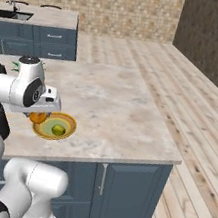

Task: Pick the pear and orange from the fridge and place them on the plate next to the blender to make a fruit smoothie.

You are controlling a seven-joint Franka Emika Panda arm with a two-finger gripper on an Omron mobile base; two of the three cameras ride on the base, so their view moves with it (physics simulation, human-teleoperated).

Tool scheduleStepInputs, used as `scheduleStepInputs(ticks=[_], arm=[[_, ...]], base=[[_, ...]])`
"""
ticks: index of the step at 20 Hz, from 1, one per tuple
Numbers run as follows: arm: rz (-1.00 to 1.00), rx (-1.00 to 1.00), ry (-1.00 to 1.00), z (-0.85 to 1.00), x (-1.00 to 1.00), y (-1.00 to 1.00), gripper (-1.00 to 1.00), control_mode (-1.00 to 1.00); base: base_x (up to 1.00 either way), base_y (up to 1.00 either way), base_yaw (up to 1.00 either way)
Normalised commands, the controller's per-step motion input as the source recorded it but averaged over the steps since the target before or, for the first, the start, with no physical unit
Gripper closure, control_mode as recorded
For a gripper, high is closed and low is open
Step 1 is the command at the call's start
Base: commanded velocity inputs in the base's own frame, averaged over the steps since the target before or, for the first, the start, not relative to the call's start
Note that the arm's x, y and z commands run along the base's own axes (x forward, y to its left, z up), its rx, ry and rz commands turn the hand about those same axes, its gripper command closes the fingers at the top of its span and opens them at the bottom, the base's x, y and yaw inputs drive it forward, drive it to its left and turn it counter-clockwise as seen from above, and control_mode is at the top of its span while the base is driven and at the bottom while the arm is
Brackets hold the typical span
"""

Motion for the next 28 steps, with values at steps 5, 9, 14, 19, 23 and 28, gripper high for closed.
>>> scheduleStepInputs(ticks=[5, 9, 14, 19, 23, 28], arm=[[0.21, 0.0, 0.08, -0.34, 0.99, 0.03, 1.0, -1.0], [0.21, 0.0, 0.14, -0.47, 1.0, 0.02, 1.0, -1.0], [0.15, -0.04, 0.18, -0.44, 0.9, 0.38, 1.0, -1.0], [0.11, -0.08, 0.22, -0.41, 0.77, 0.55, 1.0, -1.0], [0.14, -0.06, 0.15, -0.65, 0.58, 0.21, 1.0, -1.0], [0.16, -0.04, 0.04, -0.68, 0.43, 0.08, 1.0, -1.0]], base=[[0.0, 0.0, 0.0], [0.0, 0.0, 0.0], [0.0, 0.0, 0.0], [0.0, 0.0, 0.0], [0.0, 0.0, 0.0], [0.0, 0.0, 0.0]])
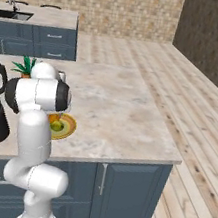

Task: Pick the pear and orange from the fridge and place them on the plate next to the blender to make a fruit smoothie.

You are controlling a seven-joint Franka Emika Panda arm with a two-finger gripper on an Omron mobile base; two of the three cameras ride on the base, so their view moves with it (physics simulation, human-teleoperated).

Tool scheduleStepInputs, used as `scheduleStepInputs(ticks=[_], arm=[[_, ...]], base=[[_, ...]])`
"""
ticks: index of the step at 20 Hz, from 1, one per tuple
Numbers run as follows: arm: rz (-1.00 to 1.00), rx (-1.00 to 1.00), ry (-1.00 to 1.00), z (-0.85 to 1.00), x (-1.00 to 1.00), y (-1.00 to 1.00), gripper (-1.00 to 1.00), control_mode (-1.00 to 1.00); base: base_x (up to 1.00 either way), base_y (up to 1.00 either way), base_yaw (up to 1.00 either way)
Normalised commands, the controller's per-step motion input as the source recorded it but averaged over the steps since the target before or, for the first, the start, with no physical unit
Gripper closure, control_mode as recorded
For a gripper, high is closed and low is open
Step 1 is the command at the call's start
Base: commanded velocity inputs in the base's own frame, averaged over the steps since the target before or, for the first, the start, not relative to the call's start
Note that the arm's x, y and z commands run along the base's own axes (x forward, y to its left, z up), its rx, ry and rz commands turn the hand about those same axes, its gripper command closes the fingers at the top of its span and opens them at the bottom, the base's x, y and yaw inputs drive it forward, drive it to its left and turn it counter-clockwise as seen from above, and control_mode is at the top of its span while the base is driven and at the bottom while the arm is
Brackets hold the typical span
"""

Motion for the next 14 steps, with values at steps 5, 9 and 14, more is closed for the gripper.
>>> scheduleStepInputs(ticks=[5, 9, 14], arm=[[0.11, -0.06, 0.0, -0.39, 0.1, 0.12, -1.0, -1.0], [0.07, -0.05, 0.0, -0.11, -0.11, 0.01, -1.0, -1.0], [0.04, -0.01, 0.0, 0.03, -0.18, -0.07, -1.0, -1.0]], base=[[0.0, 0.0, 0.0], [0.0, 0.0, 0.0], [0.0, 0.0, 0.0]])
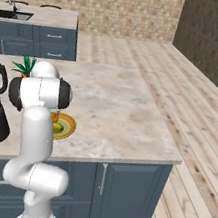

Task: Pick the pear and orange from the fridge and place them on the plate next to the blender to make a fruit smoothie.

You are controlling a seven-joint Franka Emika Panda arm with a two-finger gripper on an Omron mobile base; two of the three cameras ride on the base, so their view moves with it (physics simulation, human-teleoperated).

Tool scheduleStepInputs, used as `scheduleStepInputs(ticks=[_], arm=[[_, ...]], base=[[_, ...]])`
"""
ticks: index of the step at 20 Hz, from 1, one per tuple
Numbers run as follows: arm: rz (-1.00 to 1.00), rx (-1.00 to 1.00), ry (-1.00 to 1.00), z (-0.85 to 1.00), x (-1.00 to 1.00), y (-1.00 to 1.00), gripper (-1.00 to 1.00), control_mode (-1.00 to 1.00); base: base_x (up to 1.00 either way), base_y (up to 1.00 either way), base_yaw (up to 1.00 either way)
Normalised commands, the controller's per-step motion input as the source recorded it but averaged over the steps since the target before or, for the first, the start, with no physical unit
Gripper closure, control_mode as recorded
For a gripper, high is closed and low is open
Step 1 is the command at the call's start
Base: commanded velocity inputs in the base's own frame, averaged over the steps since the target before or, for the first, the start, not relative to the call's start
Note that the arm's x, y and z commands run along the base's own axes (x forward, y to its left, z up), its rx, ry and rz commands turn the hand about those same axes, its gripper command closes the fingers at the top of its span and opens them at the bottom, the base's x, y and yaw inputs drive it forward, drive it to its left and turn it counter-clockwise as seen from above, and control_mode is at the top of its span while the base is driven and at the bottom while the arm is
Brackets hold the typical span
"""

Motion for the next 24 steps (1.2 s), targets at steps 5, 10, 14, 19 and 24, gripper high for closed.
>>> scheduleStepInputs(ticks=[5, 10, 14, 19, 24], arm=[[0.01, 0.0, -0.09, 0.46, -0.27, -0.26, -1.0, -1.0], [0.0, 0.0, -0.15, 0.64, -0.24, -0.37, -1.0, -1.0], [0.0, 0.07, -0.23, 0.37, -0.48, -0.53, -1.0, -1.0], [0.0, 0.19, -0.38, 0.01, -0.91, -0.59, -1.0, -1.0], [-0.05, 0.26, -0.33, 0.27, -0.91, -0.53, -1.0, -1.0]], base=[[0.0, 0.0, 0.0], [0.0, 0.0, 0.0], [0.0, 0.0, 0.0], [0.0, 0.0, 0.0], [0.0, 0.0, 0.0]])
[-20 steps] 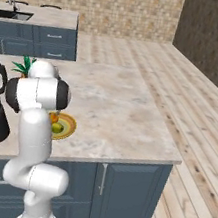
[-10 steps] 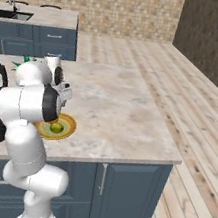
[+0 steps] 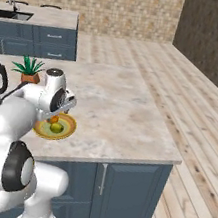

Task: Pick the pear and orange from the fridge and place them on the plate next to the blender to make a fruit smoothie.

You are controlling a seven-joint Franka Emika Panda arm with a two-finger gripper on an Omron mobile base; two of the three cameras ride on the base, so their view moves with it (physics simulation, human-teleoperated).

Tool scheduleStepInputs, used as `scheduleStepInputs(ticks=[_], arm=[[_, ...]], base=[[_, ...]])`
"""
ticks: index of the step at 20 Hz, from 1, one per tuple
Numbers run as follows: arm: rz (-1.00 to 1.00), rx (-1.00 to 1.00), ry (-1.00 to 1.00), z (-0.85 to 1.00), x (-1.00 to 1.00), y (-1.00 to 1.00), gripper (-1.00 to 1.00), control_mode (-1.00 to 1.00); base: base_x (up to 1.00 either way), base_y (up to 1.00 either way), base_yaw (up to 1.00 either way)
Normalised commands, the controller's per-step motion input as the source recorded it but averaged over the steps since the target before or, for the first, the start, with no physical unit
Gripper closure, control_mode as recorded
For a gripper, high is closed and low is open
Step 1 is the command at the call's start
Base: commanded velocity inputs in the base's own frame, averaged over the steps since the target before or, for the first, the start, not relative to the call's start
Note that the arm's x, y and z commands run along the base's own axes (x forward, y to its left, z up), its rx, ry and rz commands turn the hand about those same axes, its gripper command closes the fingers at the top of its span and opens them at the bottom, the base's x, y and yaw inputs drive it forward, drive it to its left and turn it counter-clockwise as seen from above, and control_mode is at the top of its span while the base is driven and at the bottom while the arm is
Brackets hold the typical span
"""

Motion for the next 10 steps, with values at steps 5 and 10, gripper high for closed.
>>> scheduleStepInputs(ticks=[5, 10], arm=[[-0.1, 0.19, -0.09, 0.83, -0.65, -0.55, -1.0, -1.0], [-0.1, 0.17, -0.16, 0.94, -0.77, -0.58, -1.0, -1.0]], base=[[0.0, 0.0, 0.0], [0.0, 0.0, 0.0]])
